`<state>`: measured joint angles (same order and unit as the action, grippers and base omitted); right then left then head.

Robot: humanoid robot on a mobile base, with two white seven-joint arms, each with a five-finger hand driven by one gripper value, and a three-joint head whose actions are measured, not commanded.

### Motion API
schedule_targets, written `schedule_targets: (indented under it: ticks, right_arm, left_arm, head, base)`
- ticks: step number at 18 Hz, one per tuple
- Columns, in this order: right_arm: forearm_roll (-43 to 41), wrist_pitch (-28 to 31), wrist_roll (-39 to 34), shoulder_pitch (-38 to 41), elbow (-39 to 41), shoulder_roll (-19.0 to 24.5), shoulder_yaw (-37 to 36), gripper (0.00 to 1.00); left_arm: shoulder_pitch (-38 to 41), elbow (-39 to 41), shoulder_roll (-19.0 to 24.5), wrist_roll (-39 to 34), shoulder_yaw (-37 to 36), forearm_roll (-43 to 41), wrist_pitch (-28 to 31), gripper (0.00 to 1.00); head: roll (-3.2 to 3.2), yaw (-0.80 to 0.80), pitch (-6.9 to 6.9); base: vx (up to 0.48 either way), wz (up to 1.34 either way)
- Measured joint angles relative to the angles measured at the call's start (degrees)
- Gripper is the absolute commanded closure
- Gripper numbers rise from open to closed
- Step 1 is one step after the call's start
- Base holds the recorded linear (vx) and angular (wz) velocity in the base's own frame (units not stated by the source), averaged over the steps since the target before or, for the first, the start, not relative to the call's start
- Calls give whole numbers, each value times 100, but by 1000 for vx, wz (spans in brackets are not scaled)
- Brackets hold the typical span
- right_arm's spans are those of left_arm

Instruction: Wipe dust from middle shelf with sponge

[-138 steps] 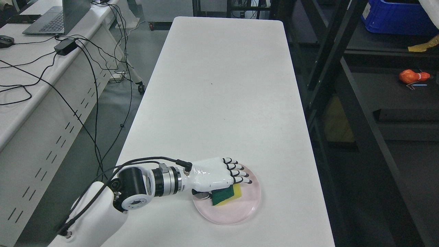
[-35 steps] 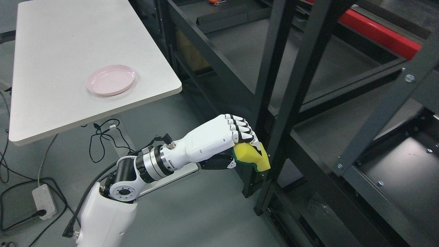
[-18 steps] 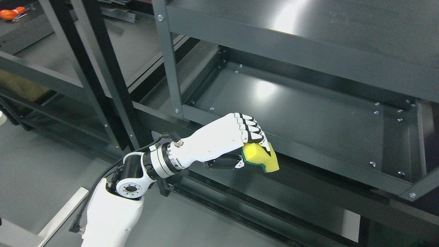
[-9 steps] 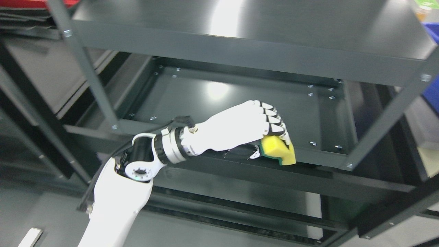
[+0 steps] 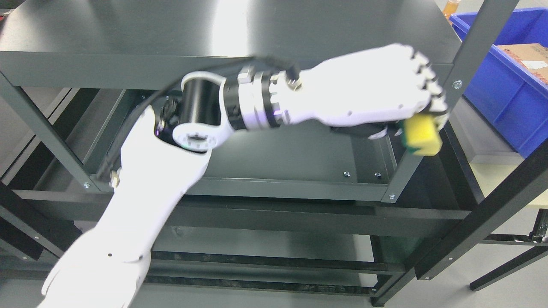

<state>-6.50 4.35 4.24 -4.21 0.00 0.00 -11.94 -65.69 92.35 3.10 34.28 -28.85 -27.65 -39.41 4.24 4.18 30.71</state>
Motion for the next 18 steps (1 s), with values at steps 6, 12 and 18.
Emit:
schedule_targets:
  ticks: [6, 12, 18]
  right_arm:
    - [0, 0, 0, -1, 0, 0, 0, 0]
    - [0, 0, 0, -1, 0, 0, 0, 0]
    - [0, 0, 0, -1, 0, 0, 0, 0]
  left_arm:
    - [-1179, 14, 181, 104, -501, 102, 320, 100]
    - [-1756, 149, 798, 132, -960, 811, 342, 100]
    - [-2149, 425, 1757, 136, -1447, 1665, 165, 99]
  head:
    - [0, 0, 0]
    - [0, 0, 0]
    - [0, 0, 0]
  base:
    - [-14, 70]
    - [5, -24]
    - [1, -4]
